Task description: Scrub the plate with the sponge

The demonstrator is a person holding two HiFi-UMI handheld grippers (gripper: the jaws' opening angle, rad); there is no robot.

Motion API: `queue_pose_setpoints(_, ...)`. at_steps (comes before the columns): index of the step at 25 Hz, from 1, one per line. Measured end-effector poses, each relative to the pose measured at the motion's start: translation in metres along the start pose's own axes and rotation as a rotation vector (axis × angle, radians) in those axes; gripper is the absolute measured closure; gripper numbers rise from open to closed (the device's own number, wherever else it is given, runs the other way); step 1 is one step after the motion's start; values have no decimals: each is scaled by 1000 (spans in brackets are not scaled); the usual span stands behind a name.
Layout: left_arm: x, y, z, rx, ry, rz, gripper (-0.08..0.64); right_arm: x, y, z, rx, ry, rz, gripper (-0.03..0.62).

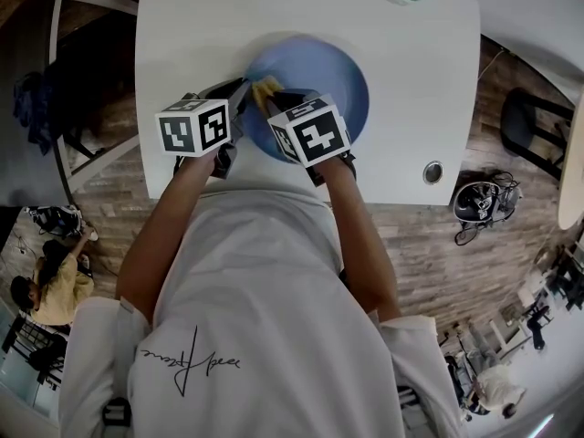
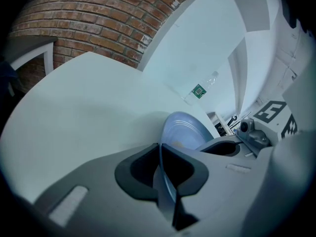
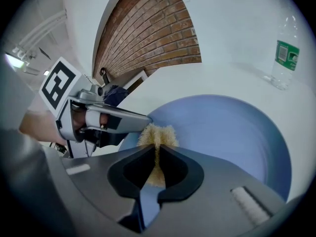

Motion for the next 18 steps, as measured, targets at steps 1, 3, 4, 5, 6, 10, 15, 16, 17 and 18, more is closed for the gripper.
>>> queue_pose_setpoints(1,0,0,0,0,2,0,525,-2,0,-2,21,10,-15,558)
queue_pose_setpoints(3,0,0,0,1,1,1,525,-5,-1,-5,54,34,-36,558)
queue_pose_setpoints(4,0,-1,0,1,-1,1,526,-5,-1,-6,65,46,-41,558)
queue_pose_setpoints(5,1,-1,0,1,-2,2,526,-6,-1,-7,74,58,-47,557)
queue_pose_setpoints(6,1,-1,0,1,-3,2,526,-8,-1,-9,84,69,-56,558)
queue_pose_setpoints(10,0,0,1,-1,-1,3,525,-17,-3,-21,132,113,-100,557)
queue_pose_setpoints(15,0,-1,-1,1,0,7,525,-24,-6,-29,168,158,-135,557)
queue_pose_setpoints(16,0,0,-1,1,2,7,525,-26,-6,-31,177,170,-144,557)
queue_pose_setpoints(17,0,0,-1,1,5,8,525,-28,-6,-33,187,186,-154,557)
queue_pose_setpoints(18,0,0,-1,0,8,8,525,-30,-6,-34,199,201,-165,557)
Point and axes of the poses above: the fingertips, and each gripper's own axes: y backward along the fingers, z to its right, x out of its top, the point moved 1 cm from there along y, backward along the fingers, and after that the axes turned 9 degrees about x, right-handed, at the moved point
